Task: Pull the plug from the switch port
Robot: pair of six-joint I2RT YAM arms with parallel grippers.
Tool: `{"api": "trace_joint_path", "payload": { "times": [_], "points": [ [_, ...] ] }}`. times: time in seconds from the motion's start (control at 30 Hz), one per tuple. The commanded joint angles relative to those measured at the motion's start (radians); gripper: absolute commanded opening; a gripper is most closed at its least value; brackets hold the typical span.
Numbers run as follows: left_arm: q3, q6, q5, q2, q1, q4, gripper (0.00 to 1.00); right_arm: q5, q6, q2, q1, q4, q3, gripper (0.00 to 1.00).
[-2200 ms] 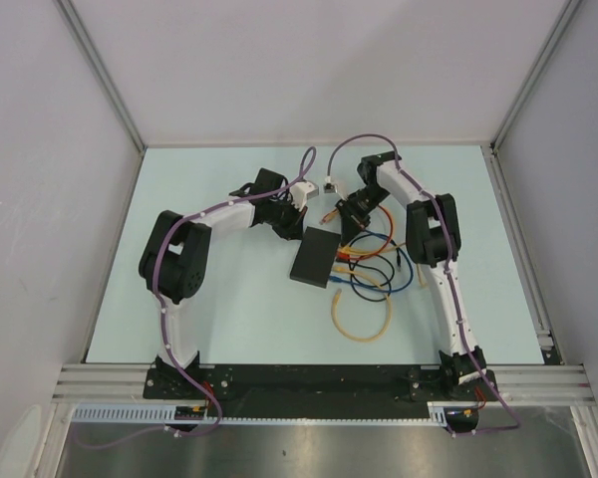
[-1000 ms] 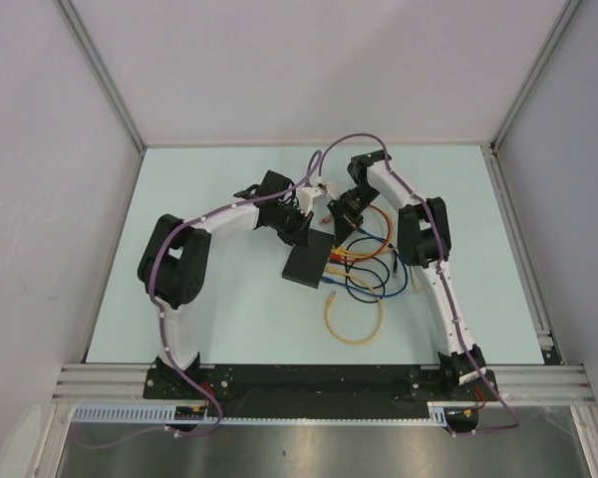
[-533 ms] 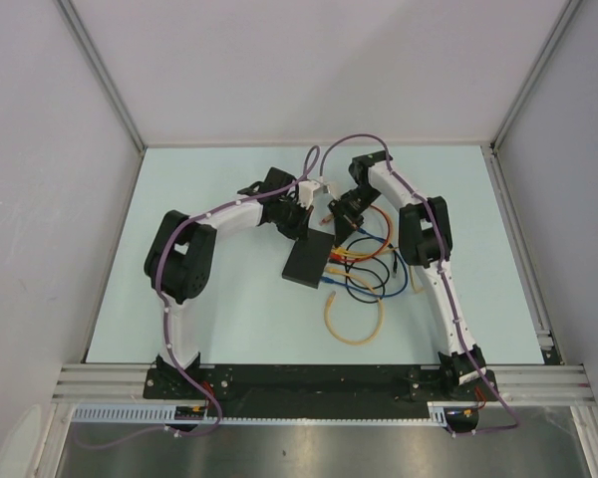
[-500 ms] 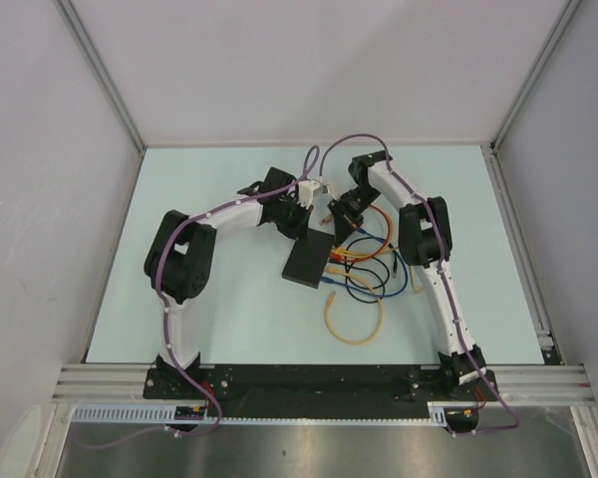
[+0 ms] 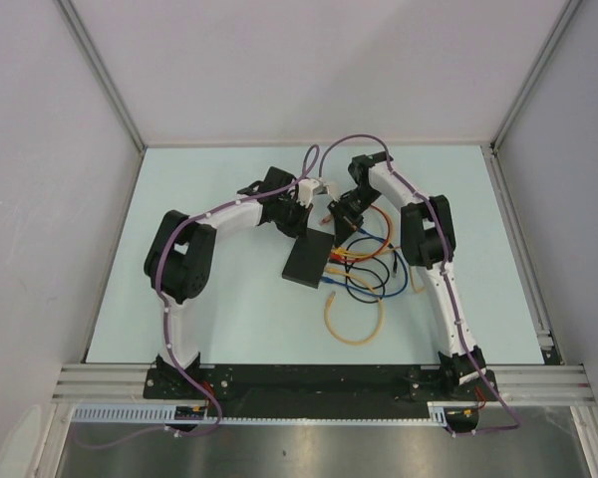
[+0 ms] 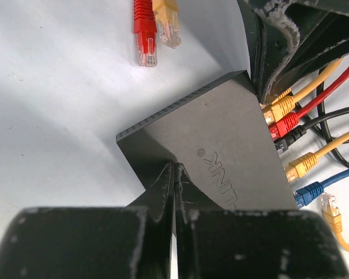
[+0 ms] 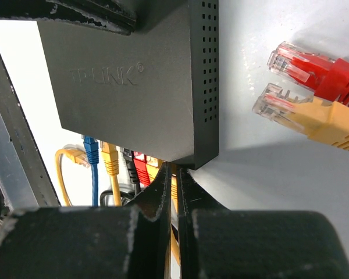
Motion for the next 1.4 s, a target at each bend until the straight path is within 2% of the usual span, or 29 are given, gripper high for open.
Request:
{"api": "trace_joint_path", "payload": {
  "times": [0.0,0.17,0.3,0.37,0.47,0.67,0.8,1.07,1.2,1.27,1.37],
  "points": [
    [-0.016,0.024,-0.082,0.055,0.01,-0.08,0.0,0.152,-0.01,0.071,-0.002,-0.087,0.025,0.0],
    [-0.016,0.036,-0.062,0.046,0.01,-0.08,0.0,0.173,0.044,0.148,-0.033,-0.093,0.199,0.0],
    [-0.05,0.079,0.042,-0.015,0.012,-0.054,0.0,0.167,0.023,0.117,-0.036,-0.089,0.125,0.0],
    [-0.09,0.082,0.089,-0.089,0.012,0.021,0.0,0.164,0.021,0.09,-0.031,-0.075,0.061,0.0],
    [-0.146,0.075,0.1,-0.141,0.009,0.061,0.0,0.162,0.023,0.074,-0.03,-0.06,0.018,0.0],
    [-0.163,0.09,0.105,-0.122,0.007,0.005,0.0,0.147,0.058,0.07,-0.039,-0.044,0.022,0.0],
    [-0.11,0.099,0.111,-0.066,-0.002,-0.037,0.0,0.153,0.052,0.07,-0.037,-0.049,0.029,0.0],
    [-0.114,0.109,0.1,-0.06,-0.008,-0.025,0.0,0.169,0.006,0.008,-0.063,-0.078,-0.005,0.0],
    [-0.111,0.11,0.103,-0.059,-0.008,-0.025,0.0,0.08,0.038,0.008,-0.08,-0.07,0.015,0.31],
    [-0.111,0.112,0.105,-0.06,-0.008,-0.025,0.0,0.063,0.04,0.028,-0.08,-0.082,0.039,0.36],
    [-0.114,0.118,0.107,-0.069,-0.008,-0.026,0.0,0.061,0.036,0.044,-0.08,-0.109,0.067,0.36]
  ]
}}
